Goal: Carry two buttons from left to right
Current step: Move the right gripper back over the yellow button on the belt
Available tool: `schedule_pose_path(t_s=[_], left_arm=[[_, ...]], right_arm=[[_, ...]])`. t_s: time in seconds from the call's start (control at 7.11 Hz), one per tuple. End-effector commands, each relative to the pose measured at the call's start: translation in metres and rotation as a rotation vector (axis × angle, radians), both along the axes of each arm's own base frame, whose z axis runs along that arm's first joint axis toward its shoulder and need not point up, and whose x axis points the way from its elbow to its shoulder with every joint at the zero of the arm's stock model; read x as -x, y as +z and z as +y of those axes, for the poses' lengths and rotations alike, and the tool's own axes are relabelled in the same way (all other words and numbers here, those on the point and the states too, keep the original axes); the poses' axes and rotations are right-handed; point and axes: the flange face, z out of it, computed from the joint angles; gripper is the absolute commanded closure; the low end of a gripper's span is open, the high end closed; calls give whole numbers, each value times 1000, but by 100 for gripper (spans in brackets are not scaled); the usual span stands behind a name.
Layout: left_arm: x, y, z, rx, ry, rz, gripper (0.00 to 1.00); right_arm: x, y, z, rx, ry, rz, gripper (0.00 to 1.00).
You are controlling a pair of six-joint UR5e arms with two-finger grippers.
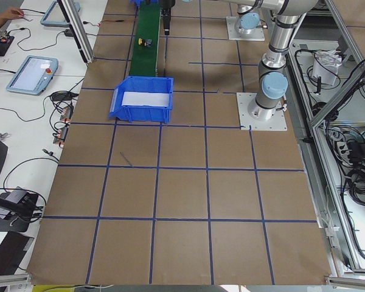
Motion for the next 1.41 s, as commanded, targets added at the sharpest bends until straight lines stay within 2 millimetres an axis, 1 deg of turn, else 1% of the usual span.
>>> schedule_pose_path(t_s=[0.0, 0.14, 0.28, 0.42, 0.7, 1.27], left_arm=[[0, 1, 1, 0, 0, 0, 0], [0, 1, 1, 0, 0, 0, 0], [0, 1, 1, 0, 0, 0, 0], [0, 1, 1, 0, 0, 0, 0], [0, 1, 1, 0, 0, 0, 0], [1, 1, 2, 0, -2, 3, 0]], right_arm=[[-49, -34, 30, -4, 24, -90, 5], [-61, -41, 48, 27, -9, -68, 4], [-70, -59, 62, 40, -29, -58, 3], [-69, -70, 65, 74, -29, -55, 1], [-69, -80, 64, 71, -31, -57, 1], [-69, -90, 62, 80, -29, -57, 1]])
